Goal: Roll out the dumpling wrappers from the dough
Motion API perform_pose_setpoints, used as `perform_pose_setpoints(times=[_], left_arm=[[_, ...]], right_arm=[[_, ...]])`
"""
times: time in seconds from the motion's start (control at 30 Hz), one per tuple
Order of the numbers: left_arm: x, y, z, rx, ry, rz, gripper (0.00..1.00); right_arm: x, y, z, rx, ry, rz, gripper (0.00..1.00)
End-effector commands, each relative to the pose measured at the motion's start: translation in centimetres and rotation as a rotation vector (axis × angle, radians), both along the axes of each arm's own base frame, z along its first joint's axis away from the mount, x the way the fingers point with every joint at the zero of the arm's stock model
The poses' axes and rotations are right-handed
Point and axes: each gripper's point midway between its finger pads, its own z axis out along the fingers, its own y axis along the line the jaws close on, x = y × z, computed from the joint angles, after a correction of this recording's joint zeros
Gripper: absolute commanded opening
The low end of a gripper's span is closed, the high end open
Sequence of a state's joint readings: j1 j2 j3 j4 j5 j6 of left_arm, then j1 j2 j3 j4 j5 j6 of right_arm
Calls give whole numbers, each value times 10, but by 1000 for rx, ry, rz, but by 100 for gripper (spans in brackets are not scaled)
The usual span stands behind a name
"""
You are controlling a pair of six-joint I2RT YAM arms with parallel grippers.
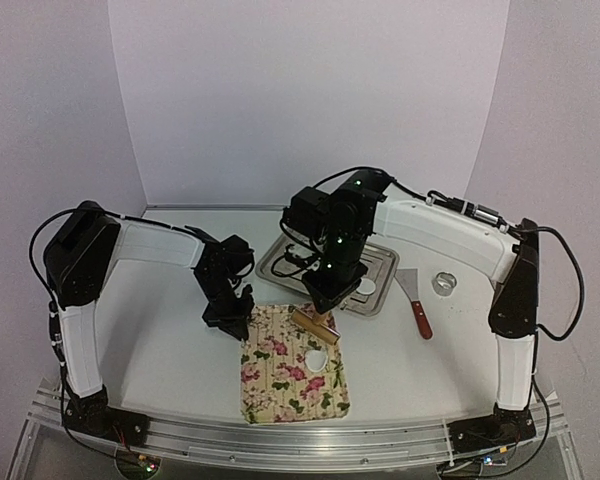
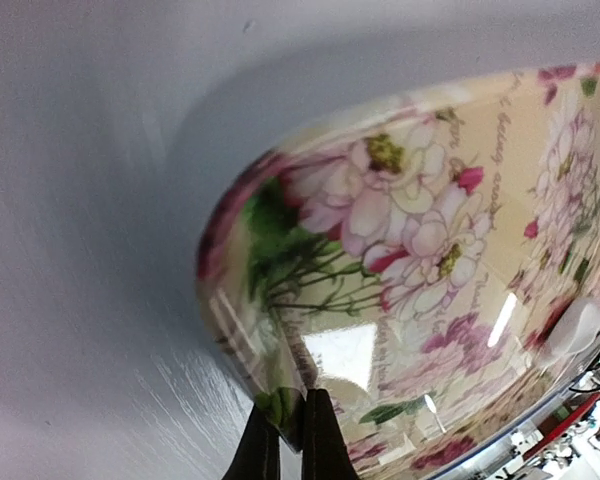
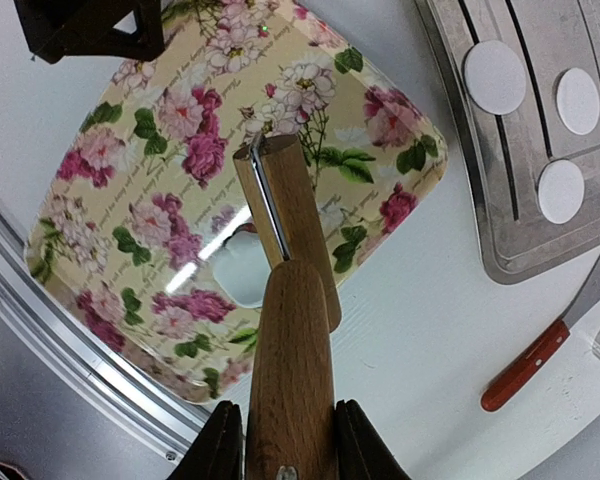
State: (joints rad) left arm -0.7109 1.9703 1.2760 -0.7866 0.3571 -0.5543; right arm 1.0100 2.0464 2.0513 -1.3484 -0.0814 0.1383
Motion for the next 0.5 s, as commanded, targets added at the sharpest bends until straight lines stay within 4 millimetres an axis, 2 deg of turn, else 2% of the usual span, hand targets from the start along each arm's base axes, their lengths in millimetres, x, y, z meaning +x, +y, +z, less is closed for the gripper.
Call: perform_pose_setpoints(times=[0.0,0.17,0.3,0.47], left_arm=[[20,30,-25,199,-118,-141,0],[36,20,-20,184,-165,-208,0],[36,17,-22,169,-170,-216,0],[36,18,-24,173,-173,-229,0]], right_arm=[[-40,-39,8,-124,151,14,0],[-55,-29,8,-81,250,-34,0],[-67,-18,9,-33,325,-62,0],[-69,-27,-4,-105,332,-47,0]])
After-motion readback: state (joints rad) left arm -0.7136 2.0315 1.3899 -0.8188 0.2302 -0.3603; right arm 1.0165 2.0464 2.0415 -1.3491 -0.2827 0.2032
